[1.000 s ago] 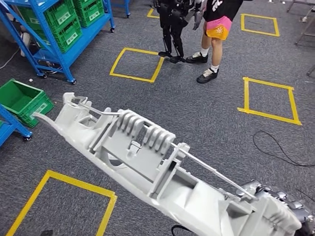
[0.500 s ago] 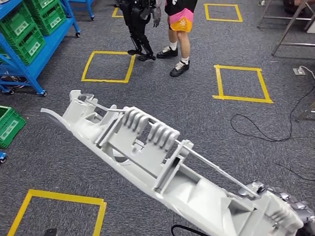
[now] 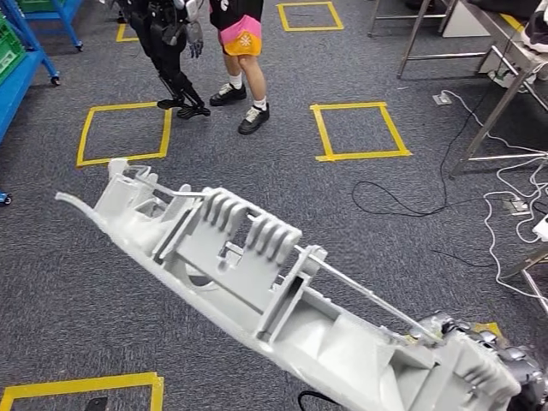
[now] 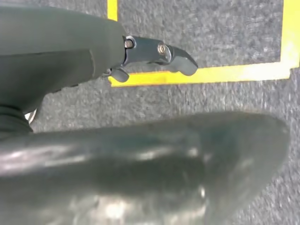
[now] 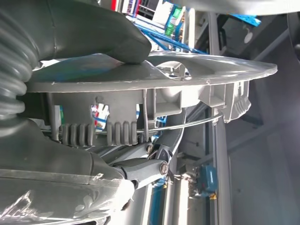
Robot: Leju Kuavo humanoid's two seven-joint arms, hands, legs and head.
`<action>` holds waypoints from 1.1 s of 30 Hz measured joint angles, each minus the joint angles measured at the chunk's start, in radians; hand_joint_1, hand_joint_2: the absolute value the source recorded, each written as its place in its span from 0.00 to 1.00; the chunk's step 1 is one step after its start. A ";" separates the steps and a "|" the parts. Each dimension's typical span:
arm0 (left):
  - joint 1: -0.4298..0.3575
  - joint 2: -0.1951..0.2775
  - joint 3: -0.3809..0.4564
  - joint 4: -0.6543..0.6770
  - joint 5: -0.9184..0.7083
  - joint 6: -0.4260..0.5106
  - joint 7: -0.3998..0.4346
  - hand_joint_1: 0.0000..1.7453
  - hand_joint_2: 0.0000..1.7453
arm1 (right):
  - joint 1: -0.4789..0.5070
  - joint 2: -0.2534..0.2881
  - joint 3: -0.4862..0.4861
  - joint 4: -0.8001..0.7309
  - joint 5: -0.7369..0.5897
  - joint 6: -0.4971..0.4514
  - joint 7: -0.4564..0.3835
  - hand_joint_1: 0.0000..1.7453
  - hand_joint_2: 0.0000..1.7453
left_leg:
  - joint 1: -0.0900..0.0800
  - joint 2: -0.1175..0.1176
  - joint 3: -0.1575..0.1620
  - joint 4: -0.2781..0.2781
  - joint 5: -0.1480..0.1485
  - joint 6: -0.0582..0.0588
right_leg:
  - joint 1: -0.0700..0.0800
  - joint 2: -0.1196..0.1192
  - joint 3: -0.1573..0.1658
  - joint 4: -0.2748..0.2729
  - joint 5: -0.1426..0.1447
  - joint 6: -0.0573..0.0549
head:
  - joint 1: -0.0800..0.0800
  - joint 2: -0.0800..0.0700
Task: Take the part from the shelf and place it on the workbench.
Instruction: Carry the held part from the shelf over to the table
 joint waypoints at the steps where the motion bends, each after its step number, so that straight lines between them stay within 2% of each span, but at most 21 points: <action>1: -0.002 -0.005 -0.001 0.000 -0.002 -0.005 -0.002 0.00 0.00 | 0.000 0.000 0.002 0.000 0.000 -0.005 0.000 1.00 1.00 | 0.000 0.012 0.001 -0.001 0.001 0.008 | 0.001 -0.016 -0.007 0.011 -0.008 0.004 | 0.003 0.000; 2: -0.002 -0.009 -0.002 -0.001 -0.004 -0.009 -0.004 0.00 0.00 | -0.002 0.000 0.005 0.000 0.002 -0.010 0.000 1.00 1.00 | 0.000 0.025 0.003 -0.002 0.002 0.014 | 0.002 -0.043 -0.021 0.044 -0.028 0.007 | 0.007 0.000; 4: 0.000 -0.013 -0.004 -0.001 -0.008 -0.012 -0.004 0.00 0.00 | -0.005 0.000 0.012 0.000 0.009 -0.026 -0.001 1.00 1.00 | -0.005 0.051 0.004 -0.002 0.000 0.022 | 0.003 -0.106 -0.076 0.163 -0.094 0.013 | 0.014 0.000; 6: 0.004 -0.015 -0.004 -0.001 -0.010 -0.013 -0.002 0.00 0.00 | -0.004 -0.001 0.017 0.000 0.015 -0.049 -0.003 1.00 1.00 | -0.010 0.079 0.006 -0.002 -0.003 0.025 | 0.002 -0.129 -0.127 0.270 -0.135 0.015 | 0.014 0.000; 7: 0.006 -0.015 -0.004 -0.001 -0.009 -0.013 0.001 0.00 0.00 | 0.000 -0.001 0.018 0.000 0.018 -0.062 -0.004 1.00 1.00 | -0.012 0.093 0.007 -0.002 -0.005 0.025 | 0.002 -0.133 -0.128 0.277 -0.129 0.014 | 0.014 0.000; 9: 0.005 -0.015 -0.005 -0.001 -0.007 -0.012 0.003 0.00 0.00 | 0.014 -0.004 0.018 -0.002 0.029 -0.094 -0.002 1.00 1.00 | -0.014 0.117 0.014 -0.002 -0.011 0.024 | 0.004 -0.146 -0.072 0.178 -0.073 0.008 | 0.014 0.000; 11: 0.006 -0.015 -0.005 -0.001 -0.004 -0.013 0.001 0.00 0.00 | 0.034 -0.010 0.014 -0.008 0.053 -0.127 0.002 1.00 1.00 | -0.018 0.134 0.024 -0.002 -0.018 0.018 | 0.010 -0.182 -0.003 0.053 -0.028 0.001 | 0.013 0.000; 13: 0.006 -0.014 -0.005 -0.001 -0.002 -0.013 -0.005 0.00 0.00 | 0.056 -0.017 0.004 -0.012 0.084 -0.161 0.003 1.00 1.00 | -0.019 0.148 0.032 -0.005 -0.022 0.007 | 0.017 -0.196 0.019 0.009 -0.019 -0.005 | 0.012 0.000; 15: 0.005 -0.014 -0.005 -0.001 0.000 -0.010 -0.013 0.00 0.00 | 0.083 -0.024 -0.017 -0.015 0.123 -0.199 0.004 1.00 1.00 | -0.017 0.160 0.038 -0.011 -0.024 -0.005 | 0.017 -0.175 0.019 0.002 -0.015 -0.015 | 0.011 0.000; 17: 0.004 -0.014 -0.005 -0.001 0.002 -0.007 -0.019 0.00 0.00 | 0.112 -0.027 -0.044 -0.017 0.151 -0.226 0.006 1.00 1.00 | -0.015 0.135 0.031 0.011 -0.045 -0.015 | 0.012 -0.154 0.027 -0.011 -0.009 -0.026 | 0.010 0.000; 19: 0.006 -0.014 -0.005 -0.001 0.005 -0.006 -0.023 0.00 0.00 | 0.127 -0.028 -0.069 -0.014 0.156 -0.230 0.008 1.00 1.00 | -0.014 0.090 -0.018 0.110 -0.098 -0.019 | 0.009 -0.132 0.033 -0.017 -0.005 -0.033 | 0.007 0.000; 20: 0.008 -0.012 -0.005 -0.001 0.006 -0.007 -0.024 0.00 0.00 | 0.130 -0.028 -0.078 -0.011 0.156 -0.227 0.008 1.00 1.00 | -0.014 0.079 -0.054 0.176 -0.125 -0.020 | 0.009 -0.120 0.033 -0.017 -0.004 -0.035 | 0.006 0.000; 21: 0.010 -0.011 -0.005 -0.001 0.008 -0.007 -0.025 0.00 0.00 | 0.135 -0.028 -0.085 -0.007 0.157 -0.223 0.008 1.00 1.00 | -0.014 0.074 -0.084 0.228 -0.138 -0.020 | 0.009 -0.105 0.033 -0.017 -0.005 -0.035 | 0.005 0.000; 22: 0.012 -0.010 -0.005 -0.001 0.008 -0.009 -0.026 0.00 0.00 | 0.139 -0.028 -0.090 -0.003 0.158 -0.220 0.009 1.00 1.00 | -0.014 0.072 -0.103 0.252 -0.133 -0.021 | 0.008 -0.090 0.034 -0.017 -0.005 -0.035 | 0.005 0.000; 23: 0.013 -0.010 -0.005 -0.001 0.008 -0.010 -0.026 0.00 0.00 | 0.142 -0.028 -0.093 0.000 0.159 -0.217 0.009 1.00 1.00 | -0.013 0.070 -0.104 0.238 -0.108 -0.022 | 0.007 -0.076 0.034 -0.017 -0.005 -0.035 | 0.005 0.000; 24: 0.012 -0.010 -0.005 -0.001 0.008 -0.012 -0.027 0.00 0.00 | 0.143 -0.028 -0.095 0.003 0.161 -0.213 0.009 1.00 1.00 | -0.011 0.063 -0.087 0.190 -0.068 -0.022 | 0.006 -0.060 0.036 -0.016 -0.006 -0.033 | 0.005 0.000; 26: 0.010 -0.010 -0.005 -0.001 0.008 -0.014 -0.028 0.00 0.00 | 0.143 -0.028 -0.097 0.006 0.164 -0.206 0.009 1.00 1.00 | -0.003 0.018 -0.033 0.063 -0.004 -0.024 | 0.003 -0.032 0.034 -0.009 -0.010 -0.024 | 0.004 0.000; 28: 0.008 -0.011 -0.005 -0.001 0.008 -0.015 -0.028 0.00 0.00 | 0.142 -0.028 -0.097 0.006 0.168 -0.198 0.008 1.00 1.00 | 0.001 -0.017 -0.004 -0.003 0.007 -0.017 | 0.002 -0.006 0.025 -0.003 -0.011 -0.012 | 0.003 0.000; 30: 0.006 -0.011 -0.005 -0.001 0.008 -0.016 -0.028 0.00 0.00 | 0.142 -0.029 -0.097 0.005 0.170 -0.190 0.008 1.00 1.00 | -0.001 -0.002 -0.001 -0.008 0.003 -0.003 | -0.002 0.014 0.015 -0.007 -0.007 0.000 | 0.002 0.000; 31: 0.005 -0.011 -0.005 -0.001 0.008 -0.016 -0.029 0.00 0.00 | 0.142 -0.030 -0.096 0.004 0.170 -0.184 0.007 1.00 1.00 | -0.001 0.010 0.000 -0.009 0.003 0.004 | -0.002 0.002 0.011 -0.002 -0.010 0.005 | 0.002 0.000; 33: 0.003 -0.010 -0.005 -0.001 0.008 -0.018 -0.029 0.00 0.00 | 0.138 -0.033 -0.093 0.000 0.168 -0.172 0.004 1.00 1.00 | -0.001 0.035 0.003 -0.012 0.004 0.017 | 0.002 -0.061 -0.018 0.059 -0.047 0.012 | 0.008 0.000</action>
